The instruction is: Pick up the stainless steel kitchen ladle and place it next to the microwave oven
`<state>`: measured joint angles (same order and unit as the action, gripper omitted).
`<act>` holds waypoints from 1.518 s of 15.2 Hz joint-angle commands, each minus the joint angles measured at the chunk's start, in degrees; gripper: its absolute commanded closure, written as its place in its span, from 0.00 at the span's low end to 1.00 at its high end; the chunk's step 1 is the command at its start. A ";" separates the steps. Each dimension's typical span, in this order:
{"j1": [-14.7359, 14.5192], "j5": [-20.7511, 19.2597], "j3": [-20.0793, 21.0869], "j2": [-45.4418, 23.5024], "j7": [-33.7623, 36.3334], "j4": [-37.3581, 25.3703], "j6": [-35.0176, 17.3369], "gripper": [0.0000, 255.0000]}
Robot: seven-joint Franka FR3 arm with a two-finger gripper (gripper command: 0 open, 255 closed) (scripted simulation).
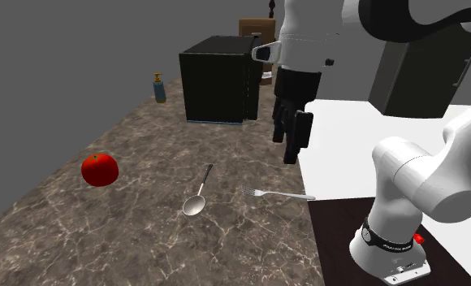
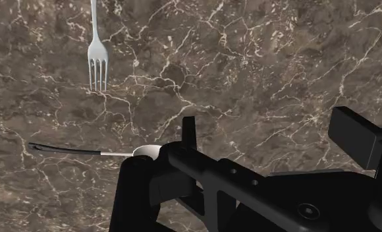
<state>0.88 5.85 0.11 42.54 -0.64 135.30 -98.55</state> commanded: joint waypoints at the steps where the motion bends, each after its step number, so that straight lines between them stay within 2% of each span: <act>1: 0.00 0.00 0.00 0.00 0.00 0.00 0.00 0.00; 8: -2.69 -7.12 -9.72 -3.77 -24.89 5.69 -8.86 0.00; 14: -5.64 -11.48 -18.22 -12.43 -46.02 5.57 -17.83 0.00; 19: -9.16 -11.80 -24.87 -22.63 -64.03 2.22 -25.28 0.00; 23: -12.27 -8.76 -29.31 -32.18 -79.32 -2.22 -30.51 0.00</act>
<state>-10.41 -4.18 -27.93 13.66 -75.32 134.58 -127.25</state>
